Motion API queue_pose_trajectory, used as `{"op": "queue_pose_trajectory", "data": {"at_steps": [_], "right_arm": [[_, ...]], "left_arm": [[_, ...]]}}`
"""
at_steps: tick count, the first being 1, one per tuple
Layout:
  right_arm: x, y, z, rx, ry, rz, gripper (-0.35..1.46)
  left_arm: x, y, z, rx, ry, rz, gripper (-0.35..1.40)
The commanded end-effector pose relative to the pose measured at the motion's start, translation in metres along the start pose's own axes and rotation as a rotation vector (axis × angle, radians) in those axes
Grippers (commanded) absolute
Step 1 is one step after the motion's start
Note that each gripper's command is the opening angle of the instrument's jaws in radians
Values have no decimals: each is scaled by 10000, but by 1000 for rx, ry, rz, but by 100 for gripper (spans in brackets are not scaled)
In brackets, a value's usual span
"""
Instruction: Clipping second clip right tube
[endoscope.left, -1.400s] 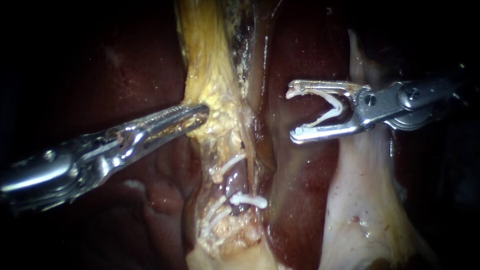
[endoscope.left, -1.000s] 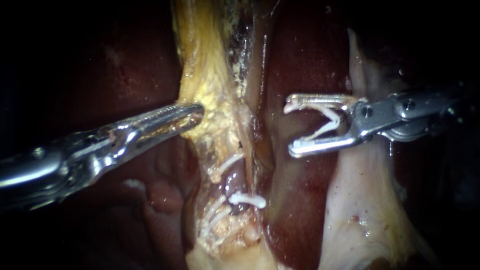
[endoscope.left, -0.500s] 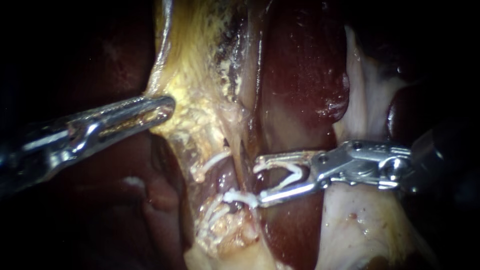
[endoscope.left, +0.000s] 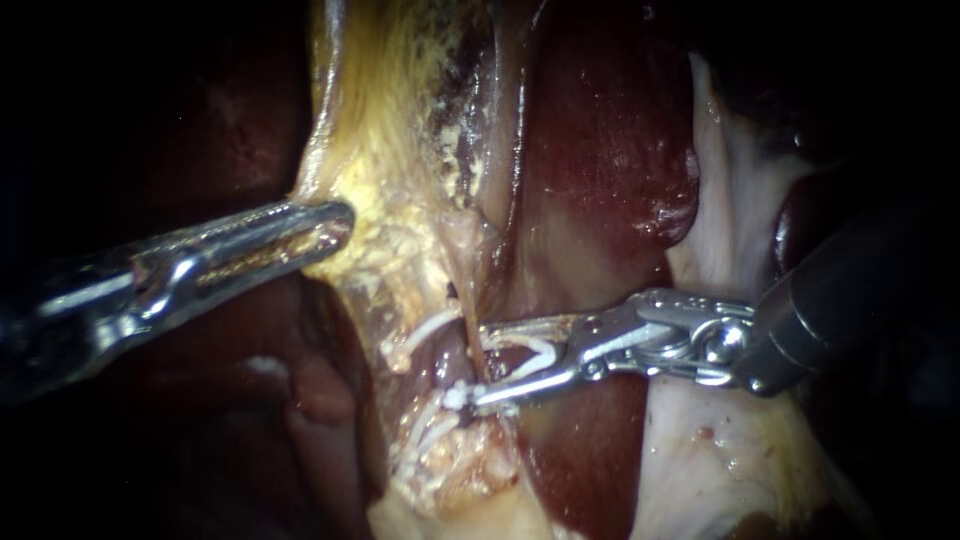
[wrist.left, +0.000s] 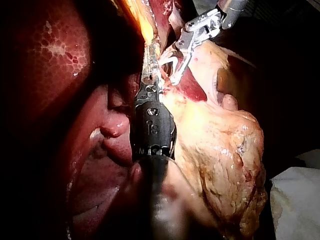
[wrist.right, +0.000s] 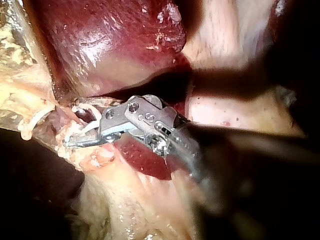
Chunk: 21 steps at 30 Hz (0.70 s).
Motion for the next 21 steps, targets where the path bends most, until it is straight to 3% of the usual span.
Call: {"op": "queue_pose_trajectory", "data": {"at_steps": [1,9,11,14,21], "right_arm": [[1,0,3,3,3,10,56],[2,0,8,19,3,39,44],[2,0,7,23,2,39,21],[3,-1,2,0,7,41,-35],[3,0,-1,-25,-4,43,-35]], "left_arm": [[1,0,1,-3,-1,0,-35],[1,-1,1,-4,-1,0,-35],[1,-1,1,-4,-1,0,-35],[1,-1,1,-4,-1,0,-35],[1,-1,1,-4,-1,0,-35]]}}
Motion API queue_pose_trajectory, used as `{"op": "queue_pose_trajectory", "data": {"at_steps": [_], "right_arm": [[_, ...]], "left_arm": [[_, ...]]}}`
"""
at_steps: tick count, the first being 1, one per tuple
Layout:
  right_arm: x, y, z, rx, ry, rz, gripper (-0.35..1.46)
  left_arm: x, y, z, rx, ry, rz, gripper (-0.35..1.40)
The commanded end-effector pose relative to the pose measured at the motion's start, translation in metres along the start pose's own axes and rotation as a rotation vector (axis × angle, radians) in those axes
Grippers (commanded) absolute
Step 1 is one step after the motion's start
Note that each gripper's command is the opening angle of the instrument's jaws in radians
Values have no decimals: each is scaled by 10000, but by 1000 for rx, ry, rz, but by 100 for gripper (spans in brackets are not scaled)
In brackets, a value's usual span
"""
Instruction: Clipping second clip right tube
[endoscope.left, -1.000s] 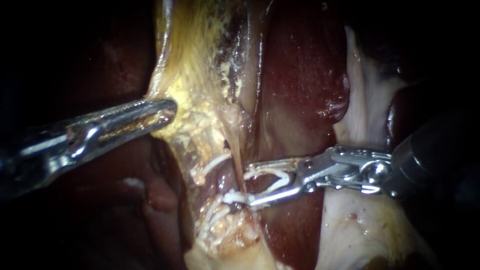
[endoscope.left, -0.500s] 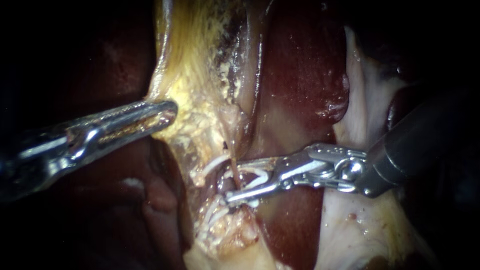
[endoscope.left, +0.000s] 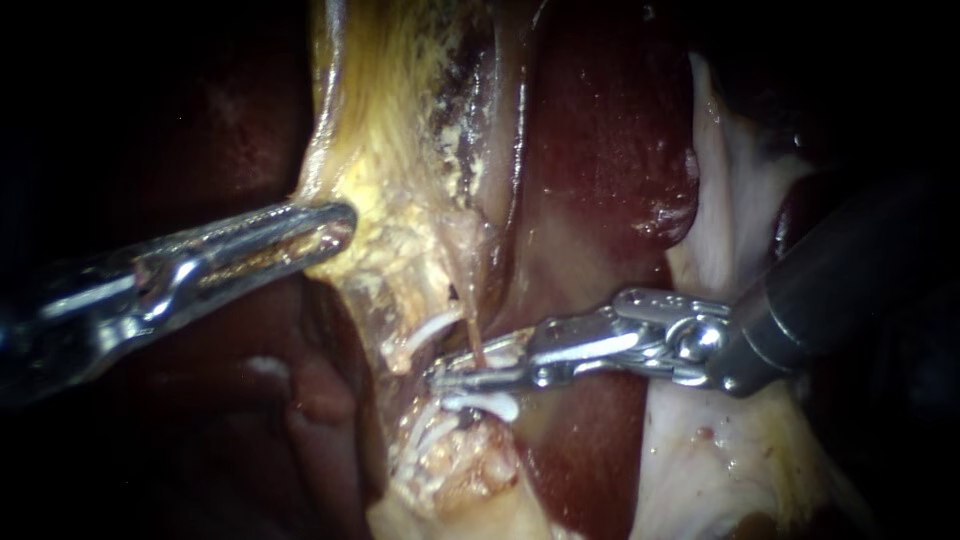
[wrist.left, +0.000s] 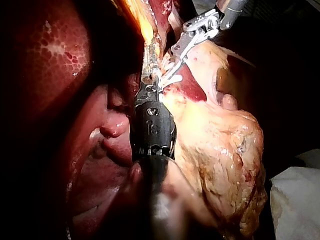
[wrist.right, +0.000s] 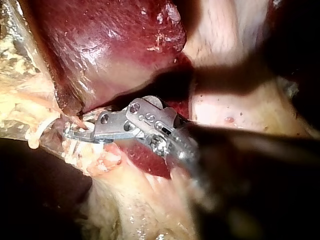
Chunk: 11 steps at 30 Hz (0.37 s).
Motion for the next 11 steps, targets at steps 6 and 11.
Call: {"op": "queue_pose_trajectory", "data": {"at_steps": [6,11], "right_arm": [[-4,2,2,-5,-11,-3,-35],[-4,2,3,-5,-11,3,-35]], "left_arm": [[0,0,0,0,0,0,-35],[0,0,0,0,0,0,-35]]}}
